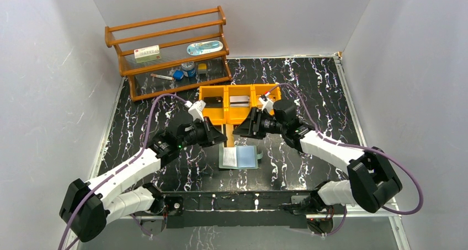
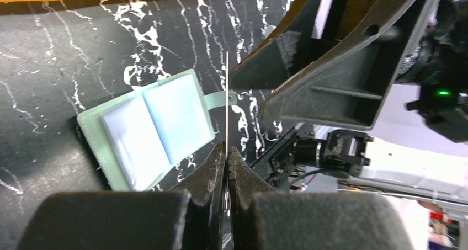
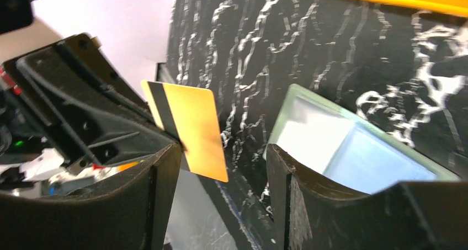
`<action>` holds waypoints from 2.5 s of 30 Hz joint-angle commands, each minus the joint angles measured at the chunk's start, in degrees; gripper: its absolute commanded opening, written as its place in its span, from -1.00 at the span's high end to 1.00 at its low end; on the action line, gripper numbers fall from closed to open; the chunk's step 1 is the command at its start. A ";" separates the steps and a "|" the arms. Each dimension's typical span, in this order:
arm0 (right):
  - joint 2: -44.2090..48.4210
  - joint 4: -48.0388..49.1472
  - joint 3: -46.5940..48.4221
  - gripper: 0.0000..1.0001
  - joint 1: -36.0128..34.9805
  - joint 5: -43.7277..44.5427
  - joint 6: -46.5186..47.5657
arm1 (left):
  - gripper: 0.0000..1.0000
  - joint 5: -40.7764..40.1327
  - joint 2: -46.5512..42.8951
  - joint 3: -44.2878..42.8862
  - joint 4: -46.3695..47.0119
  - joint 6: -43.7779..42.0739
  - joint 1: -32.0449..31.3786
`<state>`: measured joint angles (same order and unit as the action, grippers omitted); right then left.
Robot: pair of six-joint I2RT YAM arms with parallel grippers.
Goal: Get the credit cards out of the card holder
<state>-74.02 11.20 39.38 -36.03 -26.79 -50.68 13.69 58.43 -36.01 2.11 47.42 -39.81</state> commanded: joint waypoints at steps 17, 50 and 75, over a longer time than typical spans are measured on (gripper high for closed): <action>-4.92 37.30 -4.93 0.38 2.43 -21.41 -15.11 | 1.00 25.63 -0.49 4.22 18.62 5.39 8.95; -8.00 -18.90 23.37 1.00 9.88 36.92 46.45 | -0.97 -2.80 -8.10 -4.00 -18.46 -7.83 10.90; -29.61 -14.27 35.68 1.00 9.83 33.88 98.18 | -0.97 -2.72 -9.87 -2.41 -20.74 -6.72 10.89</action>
<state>-102.26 -7.75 71.24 -26.26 5.58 39.46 10.46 49.17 -37.98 -18.06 40.75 -29.30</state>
